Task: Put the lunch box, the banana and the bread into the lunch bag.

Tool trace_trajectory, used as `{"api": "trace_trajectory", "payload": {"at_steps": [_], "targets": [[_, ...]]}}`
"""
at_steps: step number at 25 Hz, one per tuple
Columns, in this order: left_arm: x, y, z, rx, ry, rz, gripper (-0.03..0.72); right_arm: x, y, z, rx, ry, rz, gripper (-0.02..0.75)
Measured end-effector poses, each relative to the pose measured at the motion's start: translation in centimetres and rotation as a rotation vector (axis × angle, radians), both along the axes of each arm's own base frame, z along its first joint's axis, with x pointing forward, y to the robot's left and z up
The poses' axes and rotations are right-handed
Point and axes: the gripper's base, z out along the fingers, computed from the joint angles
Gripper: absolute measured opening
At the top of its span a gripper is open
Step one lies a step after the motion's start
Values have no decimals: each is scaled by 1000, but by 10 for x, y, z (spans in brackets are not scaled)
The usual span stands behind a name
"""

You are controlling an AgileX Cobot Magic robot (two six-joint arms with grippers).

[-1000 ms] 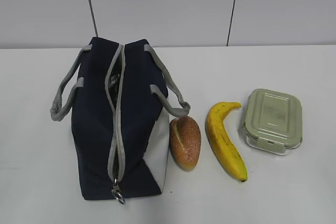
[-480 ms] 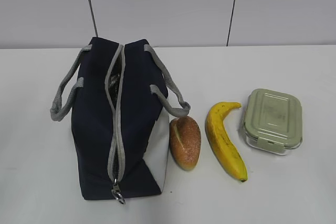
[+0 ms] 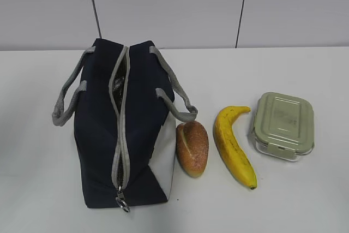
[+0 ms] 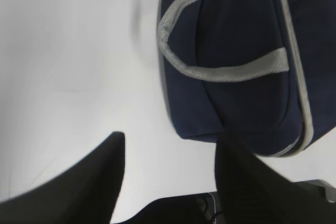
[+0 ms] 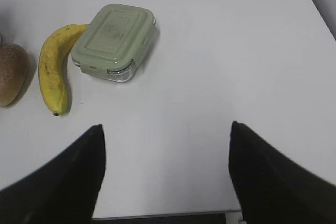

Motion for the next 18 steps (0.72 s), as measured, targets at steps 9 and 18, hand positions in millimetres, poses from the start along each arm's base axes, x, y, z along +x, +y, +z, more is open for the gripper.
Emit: {"api": "trace_trajectory", "payload": {"at_steps": [9, 18], "targets": [[70, -39, 12, -44, 74, -144, 392, 0, 0, 0, 0, 0, 0, 543], [123, -89, -10, -27, 177, -265, 499, 0, 0, 0, 0, 0, 0, 543]]}}
